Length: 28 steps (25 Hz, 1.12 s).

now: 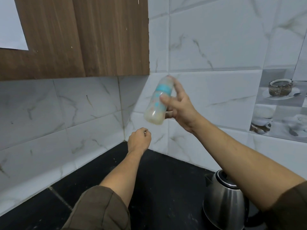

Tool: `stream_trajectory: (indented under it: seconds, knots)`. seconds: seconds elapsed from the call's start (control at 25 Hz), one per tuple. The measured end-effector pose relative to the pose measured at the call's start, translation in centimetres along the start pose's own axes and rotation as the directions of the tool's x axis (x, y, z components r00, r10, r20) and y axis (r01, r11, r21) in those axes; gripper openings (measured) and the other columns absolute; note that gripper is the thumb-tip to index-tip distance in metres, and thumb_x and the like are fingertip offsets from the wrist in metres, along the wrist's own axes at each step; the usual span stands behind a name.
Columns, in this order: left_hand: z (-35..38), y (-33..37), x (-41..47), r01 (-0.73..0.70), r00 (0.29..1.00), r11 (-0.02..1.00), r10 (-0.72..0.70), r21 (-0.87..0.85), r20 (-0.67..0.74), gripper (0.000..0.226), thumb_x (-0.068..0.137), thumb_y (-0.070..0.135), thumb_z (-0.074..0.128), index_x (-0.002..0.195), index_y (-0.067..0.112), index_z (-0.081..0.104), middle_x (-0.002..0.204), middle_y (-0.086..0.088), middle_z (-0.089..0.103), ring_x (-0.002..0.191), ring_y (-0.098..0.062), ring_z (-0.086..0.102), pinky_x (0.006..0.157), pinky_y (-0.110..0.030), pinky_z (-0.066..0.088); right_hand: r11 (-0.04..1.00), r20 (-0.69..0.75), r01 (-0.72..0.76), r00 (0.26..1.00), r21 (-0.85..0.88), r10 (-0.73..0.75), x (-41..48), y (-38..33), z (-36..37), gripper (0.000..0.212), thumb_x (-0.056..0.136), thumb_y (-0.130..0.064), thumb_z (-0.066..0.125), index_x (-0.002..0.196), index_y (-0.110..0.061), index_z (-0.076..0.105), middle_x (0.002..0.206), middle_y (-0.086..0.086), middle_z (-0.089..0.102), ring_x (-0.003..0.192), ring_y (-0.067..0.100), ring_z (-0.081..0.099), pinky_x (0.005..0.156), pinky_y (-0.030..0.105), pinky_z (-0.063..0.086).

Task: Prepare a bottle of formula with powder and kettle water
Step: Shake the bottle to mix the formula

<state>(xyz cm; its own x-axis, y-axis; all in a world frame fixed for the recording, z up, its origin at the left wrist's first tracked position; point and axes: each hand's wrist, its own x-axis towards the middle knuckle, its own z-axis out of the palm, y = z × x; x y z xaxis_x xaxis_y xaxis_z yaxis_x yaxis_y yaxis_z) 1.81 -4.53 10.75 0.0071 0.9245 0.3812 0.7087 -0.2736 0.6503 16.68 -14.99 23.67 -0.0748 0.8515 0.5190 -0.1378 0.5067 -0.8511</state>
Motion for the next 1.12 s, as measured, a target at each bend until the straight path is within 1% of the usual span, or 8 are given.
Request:
stream_trajectory:
  seconds: [0.12,0.32,0.48,0.6,0.76,0.84,1.04,1.12]
  knots:
    - [0.0,0.5,-0.2,0.001,1.0,1.0,-0.001,0.008,0.0,0.025,0.101,0.027,0.049,0.097,0.012,0.069,0.086,-0.003,0.068,0.084,-0.027,0.063,0.075,-0.039,0.056,0.988,0.087,0.026,0.996,-0.151,-0.012,-0.7,0.2,0.3,0.083,0.092,-0.015,0.078,0.156,-0.042,0.033,0.122,0.015,0.07,0.104,0.031,0.075,0.071,0.042,0.062]
    - [-0.6,-0.1,-0.3,-0.01,1.0,1.0,0.009,-0.009,-0.027,0.033,0.1,0.027,0.045,0.118,0.022,0.072,0.099,0.004,0.076,0.093,-0.021,0.066,0.078,-0.031,0.048,0.926,-0.565,0.294,0.817,0.235,-0.116,0.8,-1.2,-0.1,0.082,0.096,-0.016,0.075,0.157,-0.04,0.026,0.116,0.005,0.07,0.109,0.038,0.074,0.075,0.046,0.065]
    - [-0.7,0.1,-0.2,0.007,1.0,1.0,-0.007,0.013,-0.007,0.026,0.099,0.026,0.048,0.104,0.017,0.072,0.092,-0.002,0.071,0.09,-0.028,0.064,0.078,-0.035,0.053,0.992,-0.087,0.095,0.991,-0.082,-0.102,-0.8,-0.7,0.8,0.084,0.094,-0.01,0.076,0.156,-0.042,0.03,0.118,0.015,0.071,0.098,0.028,0.077,0.068,0.04,0.062]
    - [-1.2,0.9,-0.4,0.058,0.998,0.998,-0.058,-0.039,0.012,0.016,0.099,0.022,0.054,0.084,0.016,0.058,0.083,-0.006,0.061,0.088,-0.033,0.063,0.081,-0.044,0.056,0.969,0.146,0.043,0.989,-0.243,-0.008,-1.7,0.4,1.4,0.085,0.09,-0.009,0.08,0.155,-0.042,0.036,0.12,0.018,0.071,0.098,0.028,0.077,0.067,0.037,0.062]
    - [-1.4,0.0,-0.1,0.0,1.0,0.999,0.001,0.039,-0.013,0.036,0.099,0.027,0.048,0.125,0.02,0.071,0.107,-0.001,0.075,0.102,-0.027,0.066,0.085,-0.035,0.052,0.97,-0.412,0.128,0.911,0.206,-0.032,0.1,-0.4,1.0,0.083,0.095,-0.019,0.076,0.159,-0.04,0.027,0.13,0.013,0.066,0.096,0.032,0.077,0.072,0.042,0.064]
    - [-1.3,-0.6,0.0,0.004,1.0,0.999,-0.003,0.046,-0.019,0.038,0.099,0.028,0.048,0.128,0.021,0.07,0.112,-0.002,0.076,0.106,-0.028,0.067,0.087,-0.035,0.051,0.915,-0.497,0.183,0.868,0.36,0.022,1.0,-0.8,0.9,0.082,0.097,-0.023,0.074,0.16,-0.039,0.022,0.138,0.012,0.059,0.092,0.031,0.077,0.073,0.043,0.064]
    - [-0.8,-0.4,-0.5,0.031,0.999,1.0,-0.031,0.004,0.019,0.015,0.098,0.022,0.054,0.099,0.012,0.065,0.09,-0.005,0.069,0.091,-0.03,0.066,0.084,-0.043,0.059,0.999,0.207,-0.019,0.978,-0.026,0.024,-0.7,-0.4,1.9,0.078,0.09,-0.018,0.073,0.155,-0.038,0.034,0.121,0.014,0.066,0.094,0.028,0.073,0.06,0.029,0.059]
    - [-0.8,-0.6,-0.5,0.04,0.999,0.999,-0.04,-0.002,0.018,0.008,0.098,0.021,0.055,0.094,0.016,0.06,0.085,-0.004,0.064,0.09,-0.031,0.065,0.084,-0.044,0.06,0.999,0.226,-0.039,0.973,-0.007,0.039,-1.0,0.0,2.0,0.076,0.092,-0.016,0.073,0.155,-0.037,0.036,0.119,0.014,0.068,0.094,0.03,0.073,0.058,0.027,0.058]
